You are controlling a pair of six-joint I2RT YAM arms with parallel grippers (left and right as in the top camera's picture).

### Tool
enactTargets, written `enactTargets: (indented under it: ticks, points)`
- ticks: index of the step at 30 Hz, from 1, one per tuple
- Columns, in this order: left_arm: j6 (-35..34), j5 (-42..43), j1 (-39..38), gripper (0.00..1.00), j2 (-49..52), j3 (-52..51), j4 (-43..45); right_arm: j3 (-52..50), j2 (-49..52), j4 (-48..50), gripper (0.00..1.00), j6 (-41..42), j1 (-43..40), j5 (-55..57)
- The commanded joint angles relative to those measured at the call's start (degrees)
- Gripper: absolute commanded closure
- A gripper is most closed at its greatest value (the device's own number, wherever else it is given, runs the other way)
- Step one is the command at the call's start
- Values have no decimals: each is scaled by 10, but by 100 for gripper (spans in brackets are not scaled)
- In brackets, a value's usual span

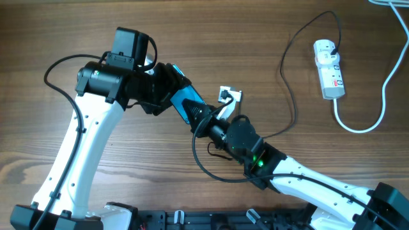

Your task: Plug charger to phone and switch on socket

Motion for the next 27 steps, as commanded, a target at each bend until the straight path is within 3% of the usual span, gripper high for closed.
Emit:
enactTargets:
  ticks: [1, 4, 6, 7, 10, 12, 14, 17, 20, 23, 24, 26, 27]
  points:
    - [6, 1, -1, 33, -4, 6, 1, 8, -16, 24, 95, 73, 2, -41]
    - [6, 1, -1, 27, -4, 6, 1, 8, -16, 13, 96, 111, 0, -40]
    - [6, 0, -1, 22, -4, 6, 1, 8, -16, -29, 96, 243, -10, -41]
    - [6, 0, -1, 19, -4, 6, 1, 8, -16, -57, 95, 349, -16, -49]
    - [24, -20, -1, 18, -4, 6, 0, 8, -16, -57, 95, 465, -23, -69]
    - [36, -52, -1, 11, -4, 6, -19, 8, -16, -57, 95, 514, -24, -75]
    - [74, -101, 3, 0, -4, 6, -34, 7, -16, -58, 95, 532, -33, -87]
    - [107, -163, 45, 0, -21, 6, -97, -2, -16, -91, 95, 531, -66, -163]
    - [128, -206, 66, 0, -112, 6, -108, -7, -16, -84, 95, 539, -103, -276]
    - [123, -214, 66, 0, -241, 6, -130, -7, -16, 23, 95, 562, -122, -368]
    - [114, -214, 66, 0, -271, 2, -137, -7, -16, 68, 95, 562, -122, -372]
    - [29, -216, 66, 0, -320, -35, -141, -7, -16, 96, 95, 562, -122, -375]
    - [-62, -192, 66, 0, -342, -92, -132, -7, -16, 77, 95, 562, -122, -380]
